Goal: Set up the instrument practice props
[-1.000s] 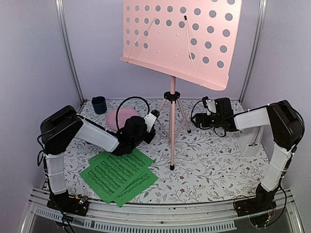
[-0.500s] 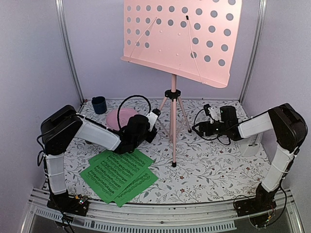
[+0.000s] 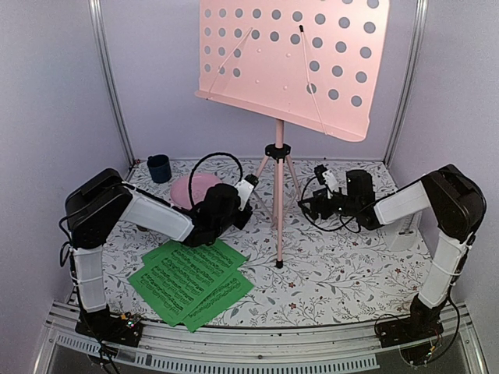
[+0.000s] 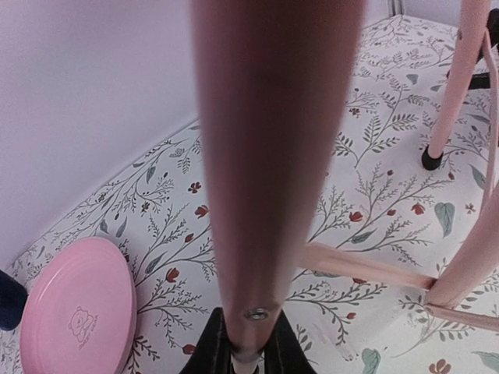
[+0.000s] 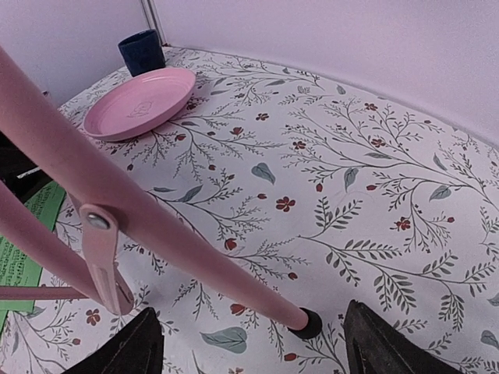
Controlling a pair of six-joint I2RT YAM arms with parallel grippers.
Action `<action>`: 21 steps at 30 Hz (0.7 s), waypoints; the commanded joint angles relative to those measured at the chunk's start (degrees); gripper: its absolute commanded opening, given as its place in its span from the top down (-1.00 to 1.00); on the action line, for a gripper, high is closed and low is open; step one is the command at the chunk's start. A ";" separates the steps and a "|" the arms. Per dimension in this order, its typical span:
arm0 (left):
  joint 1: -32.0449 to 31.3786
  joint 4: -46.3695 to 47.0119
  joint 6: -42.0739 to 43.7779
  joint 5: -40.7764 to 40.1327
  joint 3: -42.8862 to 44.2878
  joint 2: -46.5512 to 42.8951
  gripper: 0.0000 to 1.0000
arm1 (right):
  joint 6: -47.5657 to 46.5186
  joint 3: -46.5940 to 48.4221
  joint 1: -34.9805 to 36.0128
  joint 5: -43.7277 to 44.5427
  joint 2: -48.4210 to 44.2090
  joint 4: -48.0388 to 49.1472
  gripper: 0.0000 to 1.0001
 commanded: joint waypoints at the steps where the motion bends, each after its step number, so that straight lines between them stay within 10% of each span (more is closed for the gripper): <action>1: -0.49 -1.36 -0.43 4.27 0.64 0.16 0.97 | -4.31 2.30 0.64 1.39 2.43 4.72 -0.58; 21: -0.77 -2.67 -1.16 5.77 2.08 0.46 0.95 | -12.34 6.62 1.10 5.92 1.52 0.52 -0.09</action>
